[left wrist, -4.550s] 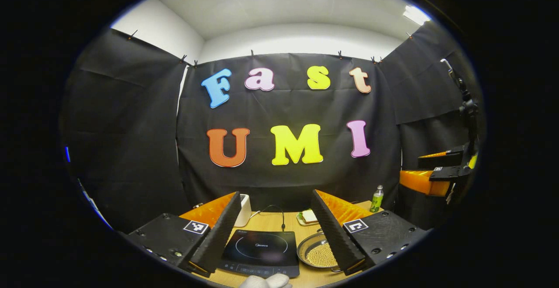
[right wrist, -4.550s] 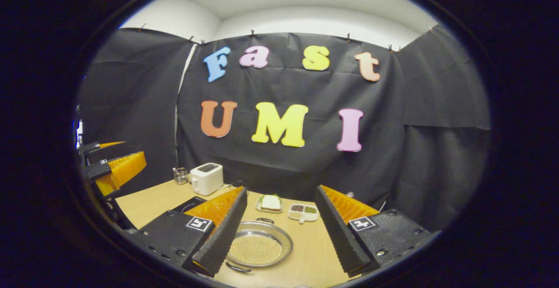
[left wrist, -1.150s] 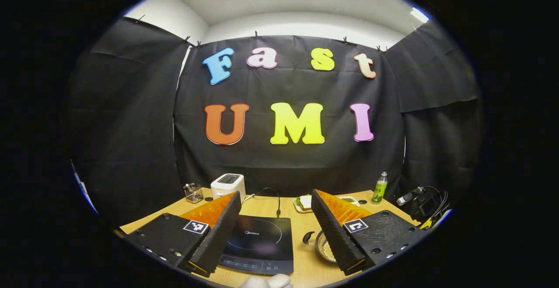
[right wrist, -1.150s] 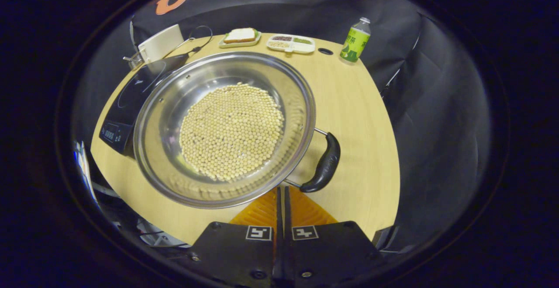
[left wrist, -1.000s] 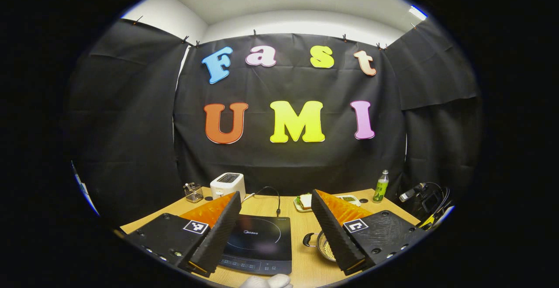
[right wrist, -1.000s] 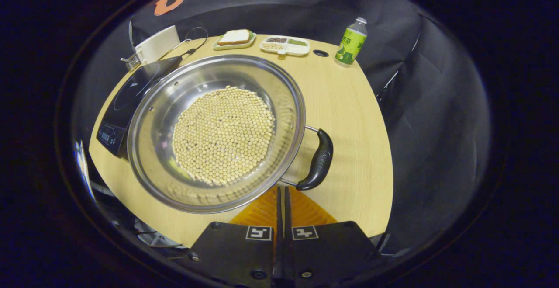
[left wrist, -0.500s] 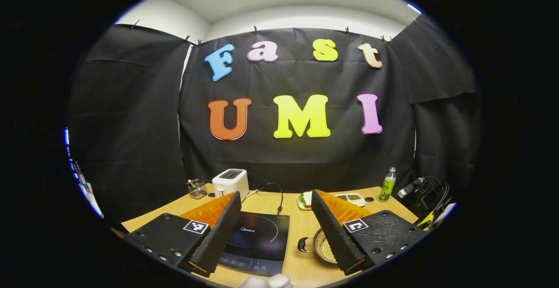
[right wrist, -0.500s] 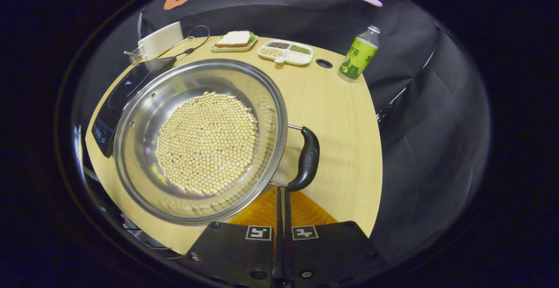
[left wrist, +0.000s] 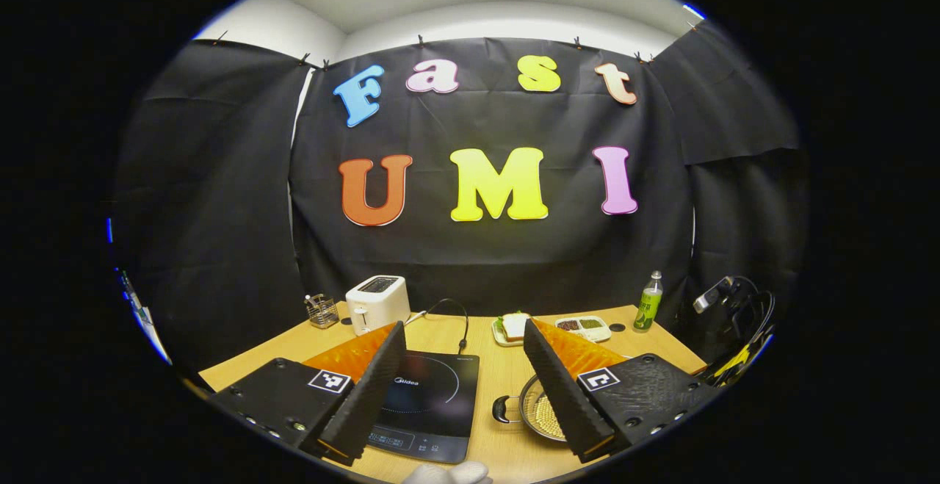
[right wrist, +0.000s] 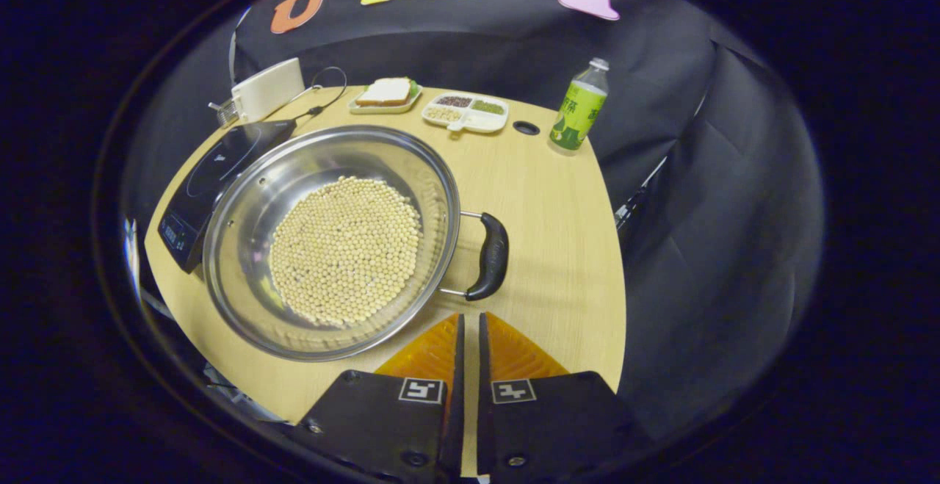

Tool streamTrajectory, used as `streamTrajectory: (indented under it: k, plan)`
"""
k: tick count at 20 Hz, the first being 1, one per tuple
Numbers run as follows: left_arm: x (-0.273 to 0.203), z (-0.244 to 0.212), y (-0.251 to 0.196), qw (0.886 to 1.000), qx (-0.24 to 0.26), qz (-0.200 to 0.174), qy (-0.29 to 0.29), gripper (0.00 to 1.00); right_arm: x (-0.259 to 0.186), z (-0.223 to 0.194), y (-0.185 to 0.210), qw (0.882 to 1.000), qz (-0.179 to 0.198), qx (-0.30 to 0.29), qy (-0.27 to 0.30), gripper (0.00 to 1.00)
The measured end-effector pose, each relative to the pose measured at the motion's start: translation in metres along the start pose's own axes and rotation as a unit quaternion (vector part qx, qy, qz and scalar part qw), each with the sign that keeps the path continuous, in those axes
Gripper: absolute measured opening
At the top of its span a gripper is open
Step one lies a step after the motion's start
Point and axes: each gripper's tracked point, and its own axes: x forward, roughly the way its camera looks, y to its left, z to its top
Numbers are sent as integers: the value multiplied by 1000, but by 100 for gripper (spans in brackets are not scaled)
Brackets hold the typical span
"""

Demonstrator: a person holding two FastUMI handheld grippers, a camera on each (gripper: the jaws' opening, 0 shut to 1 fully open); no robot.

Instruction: First push the handle of the pot to place it horizontally, then grasp the pot with both hands and set it on the induction cooktop.

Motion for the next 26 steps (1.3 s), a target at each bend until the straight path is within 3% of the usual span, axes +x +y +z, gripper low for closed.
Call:
streamTrajectory:
  k: [2,3,4,5,9,10,12,14,20,26]
  plan:
    - [1,-6,-1,1000,6,-16,5,96,-15,-4,4,1000,-2,17,-17,14]
    - [0,-9,-2,1000,8,-25,8,96,-23,-5,6,999,-5,28,-26,23]
    - [-2,-12,-3,999,11,-33,11,96,-30,-8,9,999,-3,37,-33,51]
    - [-3,-16,-3,999,14,-43,13,96,-38,-9,13,998,-4,49,-40,60]
    - [-7,-38,-1,997,18,-67,34,96,-67,-13,24,994,-14,78,-78,73]
    - [-7,-45,-4,996,14,-76,42,96,-74,-14,27,993,-17,80,-85,85]
    - [-8,-58,-8,995,15,-84,58,96,-80,-16,31,993,-19,76,-89,87]
    - [-6,-75,-15,993,10,-91,75,96,-81,-16,33,993,-18,73,-88,95]
    - [14,-127,-46,986,-5,-94,137,97,-61,-2,25,995,-2,63,-78,100]
    - [50,-175,-80,975,-11,-94,202,96,-19,21,14,997,20,52,-57,97]
